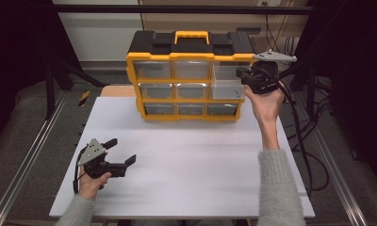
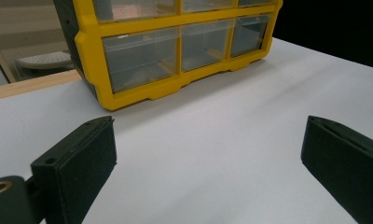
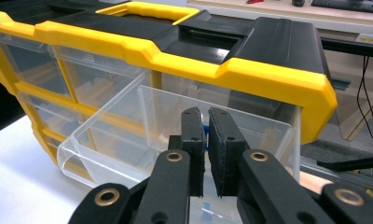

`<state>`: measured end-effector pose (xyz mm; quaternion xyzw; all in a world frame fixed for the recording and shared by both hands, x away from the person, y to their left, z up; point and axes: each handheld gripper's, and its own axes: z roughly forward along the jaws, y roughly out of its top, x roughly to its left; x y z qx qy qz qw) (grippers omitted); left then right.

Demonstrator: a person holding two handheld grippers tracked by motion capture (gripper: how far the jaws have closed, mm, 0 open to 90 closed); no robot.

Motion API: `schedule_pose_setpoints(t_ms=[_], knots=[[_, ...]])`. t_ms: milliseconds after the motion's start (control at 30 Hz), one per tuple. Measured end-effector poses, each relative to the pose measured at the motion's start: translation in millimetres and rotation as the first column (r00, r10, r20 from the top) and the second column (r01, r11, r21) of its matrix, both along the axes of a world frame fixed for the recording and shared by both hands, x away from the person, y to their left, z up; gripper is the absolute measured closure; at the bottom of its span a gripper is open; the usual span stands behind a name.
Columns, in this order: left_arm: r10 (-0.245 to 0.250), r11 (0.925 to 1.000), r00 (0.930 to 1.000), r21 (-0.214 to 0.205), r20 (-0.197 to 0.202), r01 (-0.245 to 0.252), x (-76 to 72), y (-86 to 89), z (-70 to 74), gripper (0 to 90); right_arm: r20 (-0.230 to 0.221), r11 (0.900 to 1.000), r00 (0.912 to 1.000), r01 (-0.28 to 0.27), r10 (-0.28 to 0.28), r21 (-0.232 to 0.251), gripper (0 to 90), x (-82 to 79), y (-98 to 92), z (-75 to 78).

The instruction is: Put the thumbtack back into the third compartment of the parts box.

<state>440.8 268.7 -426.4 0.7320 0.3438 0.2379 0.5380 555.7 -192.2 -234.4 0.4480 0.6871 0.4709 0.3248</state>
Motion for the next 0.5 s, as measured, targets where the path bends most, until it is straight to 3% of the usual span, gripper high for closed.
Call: schedule_pose_setpoints(t_ms=[500], knots=[[0.001,1.0000,1.0000,-0.001,0.000,-0.001,-0.1,0.1,0.1,2.7,-0.026,0.9999,0.9996,0.014,-0.014,-0.004,82.4,2.7,-0.1,-3.5]])
